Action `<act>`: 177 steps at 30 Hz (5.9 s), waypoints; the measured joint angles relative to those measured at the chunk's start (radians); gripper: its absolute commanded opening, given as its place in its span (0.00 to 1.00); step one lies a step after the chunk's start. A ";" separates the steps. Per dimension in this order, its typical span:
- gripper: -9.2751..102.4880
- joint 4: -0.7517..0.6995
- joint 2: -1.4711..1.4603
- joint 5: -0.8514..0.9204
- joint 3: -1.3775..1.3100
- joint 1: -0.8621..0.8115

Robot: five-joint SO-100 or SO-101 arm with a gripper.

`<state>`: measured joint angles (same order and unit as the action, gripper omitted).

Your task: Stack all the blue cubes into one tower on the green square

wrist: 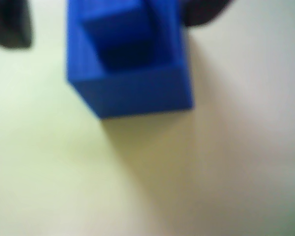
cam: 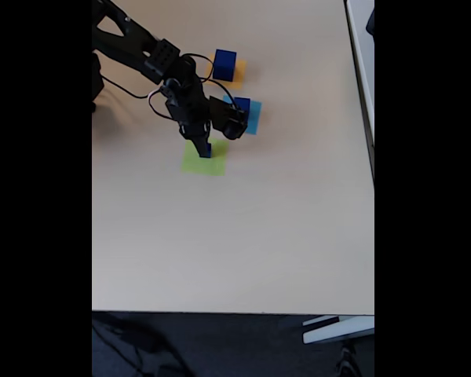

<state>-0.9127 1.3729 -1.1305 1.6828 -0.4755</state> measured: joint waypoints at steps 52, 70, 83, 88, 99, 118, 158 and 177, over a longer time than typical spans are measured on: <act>0.15 -0.018 0.002 -0.025 -0.005 0.021; 0.08 -0.018 -0.003 -0.025 -0.012 0.021; 0.08 -0.206 0.017 -0.057 -0.201 0.055; 0.08 -0.288 0.087 -0.183 -0.276 0.141; 0.08 -0.337 0.104 -0.581 -0.290 0.476; 0.08 -0.345 -0.176 -0.788 -0.491 0.695; 0.12 -0.345 -0.196 -0.759 -0.505 0.687; 0.22 -0.345 -0.196 -0.759 -0.505 0.687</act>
<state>-1.2579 1.1766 -1.8899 1.1781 0.2117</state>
